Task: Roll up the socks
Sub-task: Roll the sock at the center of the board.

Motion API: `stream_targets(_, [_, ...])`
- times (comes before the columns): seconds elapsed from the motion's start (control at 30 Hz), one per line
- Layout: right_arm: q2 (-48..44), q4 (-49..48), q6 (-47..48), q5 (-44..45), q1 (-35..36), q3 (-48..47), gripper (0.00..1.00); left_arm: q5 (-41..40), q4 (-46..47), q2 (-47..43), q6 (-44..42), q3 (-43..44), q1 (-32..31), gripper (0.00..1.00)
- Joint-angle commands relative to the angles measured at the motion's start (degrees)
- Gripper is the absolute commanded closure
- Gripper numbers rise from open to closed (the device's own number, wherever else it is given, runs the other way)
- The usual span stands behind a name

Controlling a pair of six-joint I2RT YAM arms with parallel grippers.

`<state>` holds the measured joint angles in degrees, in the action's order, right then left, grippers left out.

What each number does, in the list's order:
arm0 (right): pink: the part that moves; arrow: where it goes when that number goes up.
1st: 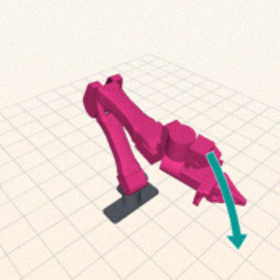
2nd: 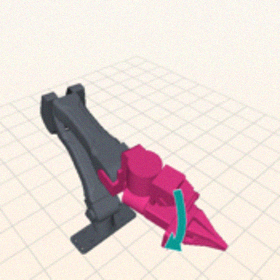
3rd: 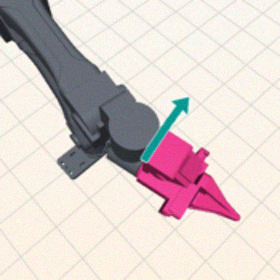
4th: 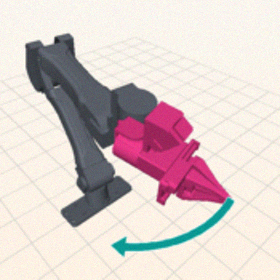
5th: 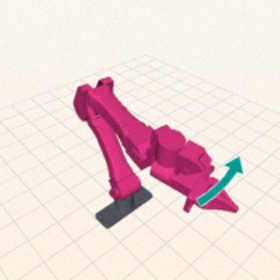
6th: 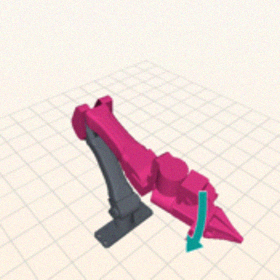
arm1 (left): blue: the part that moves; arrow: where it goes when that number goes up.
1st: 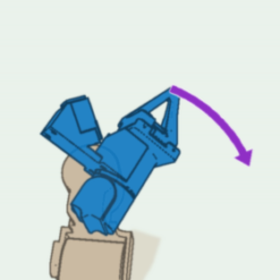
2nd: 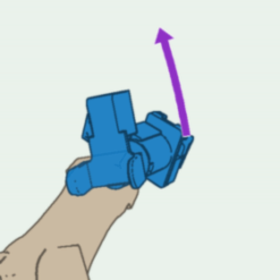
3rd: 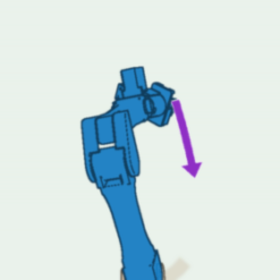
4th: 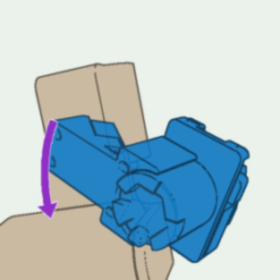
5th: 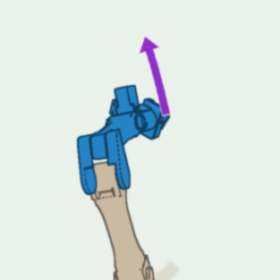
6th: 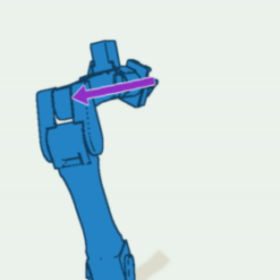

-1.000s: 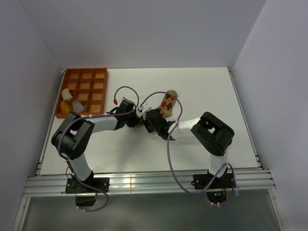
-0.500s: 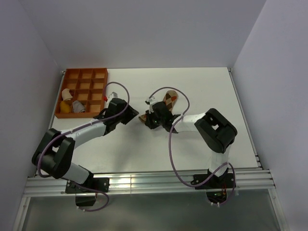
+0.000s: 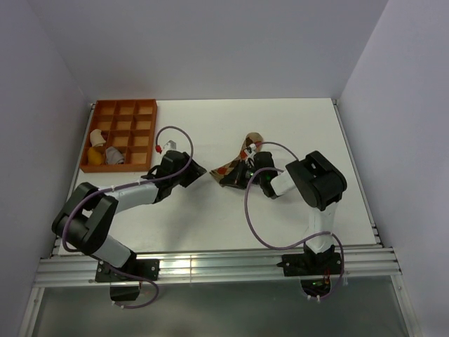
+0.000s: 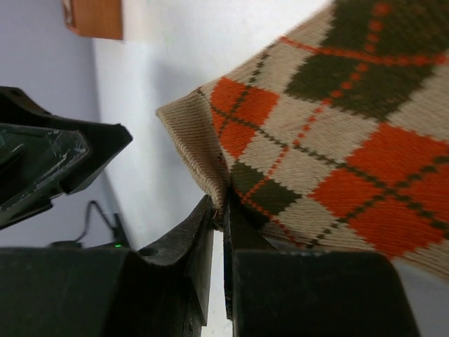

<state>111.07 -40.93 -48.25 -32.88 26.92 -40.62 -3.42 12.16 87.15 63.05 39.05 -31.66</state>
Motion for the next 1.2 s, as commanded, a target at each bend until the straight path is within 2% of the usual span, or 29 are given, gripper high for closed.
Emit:
stream_targets(0.0, [2.4,-9.6,-10.7,-3.0,-0.9,4.3,1.00,1.2,4.7,1.5,-2.3,3.4,-0.9,0.49])
stream_targets(0.2, [3.5,-14.4,-18.2,-0.6,-1.3,6.8,1.00,2.9,6.5,5.2,-2.8,4.4,-1.8,0.53])
stream_targets(0.5, [5.1,-10.7,-21.0,-0.1,-1.4,6.4,1.00,4.5,10.0,8.0,-4.3,5.7,-3.5,0.66])
stream_targets(1.17, [4.2,-4.6,-18.5,1.6,-1.5,5.0,1.00,5.4,4.4,18.3,-7.1,14.4,-6.4,0.71])
